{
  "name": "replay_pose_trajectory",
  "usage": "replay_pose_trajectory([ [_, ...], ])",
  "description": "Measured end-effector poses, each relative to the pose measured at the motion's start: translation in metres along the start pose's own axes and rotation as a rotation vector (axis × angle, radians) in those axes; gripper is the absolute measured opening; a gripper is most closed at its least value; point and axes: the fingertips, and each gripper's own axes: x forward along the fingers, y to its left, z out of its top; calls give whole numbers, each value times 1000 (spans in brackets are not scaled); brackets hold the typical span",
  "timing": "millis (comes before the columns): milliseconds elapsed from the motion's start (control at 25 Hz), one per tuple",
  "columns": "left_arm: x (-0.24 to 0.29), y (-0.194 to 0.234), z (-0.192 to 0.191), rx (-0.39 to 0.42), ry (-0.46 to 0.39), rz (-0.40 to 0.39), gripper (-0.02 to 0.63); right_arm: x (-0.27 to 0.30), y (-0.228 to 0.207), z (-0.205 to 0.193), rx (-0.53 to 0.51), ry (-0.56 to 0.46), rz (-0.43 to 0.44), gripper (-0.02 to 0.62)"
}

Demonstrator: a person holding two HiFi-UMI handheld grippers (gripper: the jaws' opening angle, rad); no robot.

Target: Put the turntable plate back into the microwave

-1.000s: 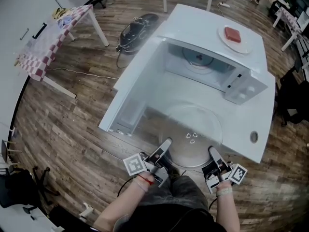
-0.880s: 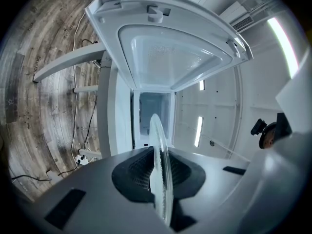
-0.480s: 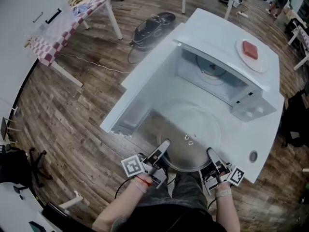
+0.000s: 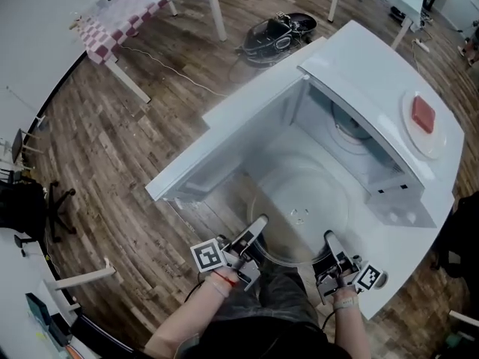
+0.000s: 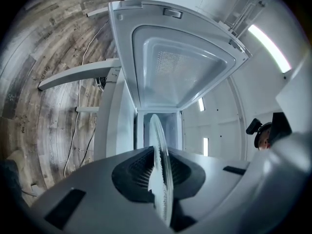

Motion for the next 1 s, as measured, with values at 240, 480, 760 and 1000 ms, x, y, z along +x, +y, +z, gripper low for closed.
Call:
replay_pose_trajectory([
  [240, 15, 8, 4, 19, -40, 8, 37, 7, -10, 16, 28, 13, -4, 43],
  [480, 34, 13, 8, 31, -67, 7, 35, 14, -14, 34, 37, 6, -10, 43],
  [760, 51, 16, 7, 40, -86, 2, 37, 16, -15, 50, 19, -21, -25, 43],
  [1000, 58, 14, 11, 48, -119, -10, 37, 19, -14, 55, 9, -41, -27, 43],
])
